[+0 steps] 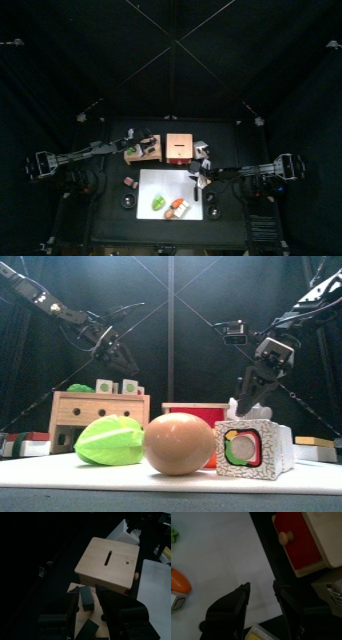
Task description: Grab white sushi
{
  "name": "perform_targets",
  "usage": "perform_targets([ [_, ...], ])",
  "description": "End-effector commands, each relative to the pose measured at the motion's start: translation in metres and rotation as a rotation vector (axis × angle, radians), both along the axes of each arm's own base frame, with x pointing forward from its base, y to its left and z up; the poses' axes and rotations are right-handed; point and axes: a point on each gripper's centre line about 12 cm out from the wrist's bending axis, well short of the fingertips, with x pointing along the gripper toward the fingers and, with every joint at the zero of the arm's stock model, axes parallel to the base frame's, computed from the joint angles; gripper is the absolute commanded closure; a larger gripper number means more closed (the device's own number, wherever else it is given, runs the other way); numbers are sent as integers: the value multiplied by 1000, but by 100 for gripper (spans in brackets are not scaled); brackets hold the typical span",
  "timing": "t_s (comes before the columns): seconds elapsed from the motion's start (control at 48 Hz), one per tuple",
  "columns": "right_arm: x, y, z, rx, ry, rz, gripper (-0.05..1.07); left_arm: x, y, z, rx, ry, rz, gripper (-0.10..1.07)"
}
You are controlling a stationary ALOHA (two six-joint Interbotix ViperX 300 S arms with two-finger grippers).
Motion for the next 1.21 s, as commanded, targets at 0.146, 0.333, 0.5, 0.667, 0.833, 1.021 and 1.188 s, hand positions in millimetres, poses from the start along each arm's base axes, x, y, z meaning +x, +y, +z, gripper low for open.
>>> perform_targets([
  [0.146,14,0,26,-9,-78,2,23,1,-38,23,52,-117,-116,24],
  [0.333,31,23,49,-13,-129,61,23,-2,-72,12,42,-108,-218,24],
  [0.5,45,53,81,-15,-151,88,23,-1,-100,4,52,-124,-321,24],
  [0.667,50,61,93,90,-28,-72,23,-4,-118,-8,82,-105,-400,24],
  [0.833,54,66,91,189,89,-178,23,-10,-128,-19,96,-105,-448,24],
  [1.021,66,91,82,297,214,-95,22,-17,-130,-16,125,-130,-466,24],
  [1.188,89,118,70,321,285,128,22,-30,-132,-17,119,-170,-463,24],
])
